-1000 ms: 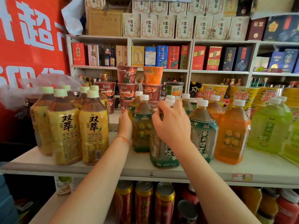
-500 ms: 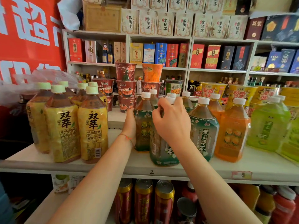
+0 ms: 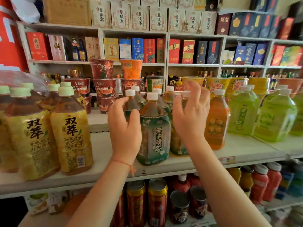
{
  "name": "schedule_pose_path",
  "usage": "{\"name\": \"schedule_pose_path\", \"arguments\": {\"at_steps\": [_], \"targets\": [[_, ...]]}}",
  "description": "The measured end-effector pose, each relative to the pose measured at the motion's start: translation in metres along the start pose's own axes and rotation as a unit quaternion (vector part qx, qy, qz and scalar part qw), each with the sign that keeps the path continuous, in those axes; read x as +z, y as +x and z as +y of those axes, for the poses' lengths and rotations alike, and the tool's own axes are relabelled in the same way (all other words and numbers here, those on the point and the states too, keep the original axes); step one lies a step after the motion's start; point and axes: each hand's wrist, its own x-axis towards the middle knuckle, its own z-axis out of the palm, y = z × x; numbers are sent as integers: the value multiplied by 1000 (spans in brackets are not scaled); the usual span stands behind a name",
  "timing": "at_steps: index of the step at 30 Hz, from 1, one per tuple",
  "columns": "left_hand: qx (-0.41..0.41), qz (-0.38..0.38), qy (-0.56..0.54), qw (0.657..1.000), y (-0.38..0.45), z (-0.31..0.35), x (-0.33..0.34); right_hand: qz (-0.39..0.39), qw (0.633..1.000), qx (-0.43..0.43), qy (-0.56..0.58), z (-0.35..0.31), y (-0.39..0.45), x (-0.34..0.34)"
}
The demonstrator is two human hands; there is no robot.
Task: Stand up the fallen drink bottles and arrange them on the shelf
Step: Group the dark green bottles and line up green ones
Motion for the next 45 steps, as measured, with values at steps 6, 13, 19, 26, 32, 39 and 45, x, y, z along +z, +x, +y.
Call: {"name": "schedule_pose_path", "arguments": {"at_steps": [6,13,19,26,32,39,45], "targets": [[248,-50,42,967,-37,24,36,-142,985,96,22,44,-5,-12],[145,-186,-28,971,-73,59,134,1,999,31,41,109,38,-69],[-154,-156,-96,971,-60,75,231,-416,880,124,190,183,76,-72],[-288,-6,-80,954,-45,33,273,-389,898,80,190,229,87,-82],[-282,-15,122,951,-30,25,290,-358,924,63,115,254,102,-106],[-116,-28,432,894,-13,20,304,-340,935,59,83,258,99,-121],[-129,-60,444,885,-2,24,301,-357,921,87,127,261,100,-122]]}}
